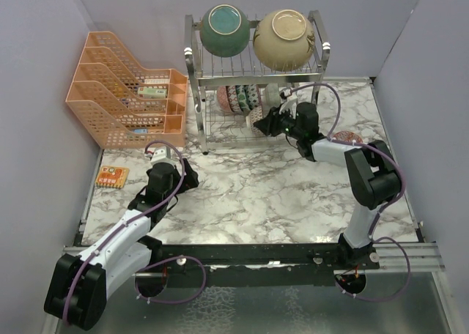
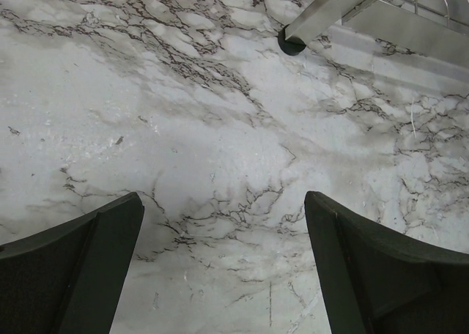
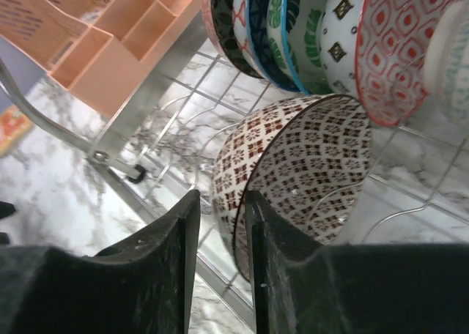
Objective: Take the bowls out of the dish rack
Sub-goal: Pick up the bowl from the dish rack.
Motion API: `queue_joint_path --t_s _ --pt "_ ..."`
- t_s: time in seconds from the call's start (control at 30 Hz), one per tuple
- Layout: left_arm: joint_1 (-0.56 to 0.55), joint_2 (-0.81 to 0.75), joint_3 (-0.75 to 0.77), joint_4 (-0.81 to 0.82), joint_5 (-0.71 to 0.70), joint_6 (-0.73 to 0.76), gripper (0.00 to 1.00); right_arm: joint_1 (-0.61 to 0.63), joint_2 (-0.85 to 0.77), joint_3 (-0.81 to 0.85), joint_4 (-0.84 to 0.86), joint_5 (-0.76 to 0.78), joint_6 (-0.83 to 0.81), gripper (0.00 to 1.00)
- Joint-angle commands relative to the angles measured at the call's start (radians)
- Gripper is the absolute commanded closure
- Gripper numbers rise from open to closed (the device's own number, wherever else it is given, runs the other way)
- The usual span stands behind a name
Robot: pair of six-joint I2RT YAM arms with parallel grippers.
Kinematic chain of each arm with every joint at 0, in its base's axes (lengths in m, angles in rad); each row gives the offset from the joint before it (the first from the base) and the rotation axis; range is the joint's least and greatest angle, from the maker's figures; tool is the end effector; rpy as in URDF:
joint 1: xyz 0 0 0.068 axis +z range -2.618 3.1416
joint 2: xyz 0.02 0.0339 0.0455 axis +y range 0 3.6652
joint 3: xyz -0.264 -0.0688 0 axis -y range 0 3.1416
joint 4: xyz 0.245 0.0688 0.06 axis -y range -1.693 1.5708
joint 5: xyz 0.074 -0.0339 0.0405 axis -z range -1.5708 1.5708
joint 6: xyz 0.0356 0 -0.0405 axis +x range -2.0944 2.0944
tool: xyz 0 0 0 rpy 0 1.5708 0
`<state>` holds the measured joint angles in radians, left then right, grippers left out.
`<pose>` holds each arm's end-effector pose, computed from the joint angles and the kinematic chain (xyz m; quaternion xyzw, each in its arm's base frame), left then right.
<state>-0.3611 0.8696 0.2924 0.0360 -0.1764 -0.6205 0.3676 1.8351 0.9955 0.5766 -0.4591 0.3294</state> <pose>0.1717 -0.0582 0.1756 -0.1551 0.8541 -0.1635 0.4687 0.3671 0.1583 0.1985 -0.1531 0.7701 0.3720 0.4950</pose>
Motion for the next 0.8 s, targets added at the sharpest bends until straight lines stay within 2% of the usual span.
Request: queue_joint_path --t_s 0.0,0.07,0.17,0.43,0.5,0.63,0.77 --pt "0.004 -0.012 0.004 -0.018 -0.029 0.019 0.05 0.011 0.006 0.006 0.056 -0.027 0.039 0.76" --pt "0.004 -0.013 0.003 -0.017 -0.028 0.018 0.05 0.012 0.002 0.009 0.057 -0.035 0.040 0.88" --pt "0.004 -0.013 0.001 -0.013 -0.025 0.015 0.05 0.013 -0.011 0.011 0.054 -0.052 0.033 0.99" --pt "0.005 -0.042 -0.023 -0.012 -0.023 0.016 0.05 0.018 -0.075 0.002 0.082 -0.118 0.017 0.99" --pt "0.005 -0.068 -0.014 -0.063 -0.034 0.000 0.05 0.019 -0.101 -0.003 0.095 -0.118 0.029 0.99" --pt "0.005 -0.174 -0.005 -0.118 -0.054 -0.032 0.08 0.024 -0.131 -0.033 0.217 -0.123 0.129 0.99" --pt "0.005 -0.155 0.046 -0.150 -0.047 -0.023 0.10 0.042 -0.167 -0.101 0.325 -0.140 0.240 0.99"
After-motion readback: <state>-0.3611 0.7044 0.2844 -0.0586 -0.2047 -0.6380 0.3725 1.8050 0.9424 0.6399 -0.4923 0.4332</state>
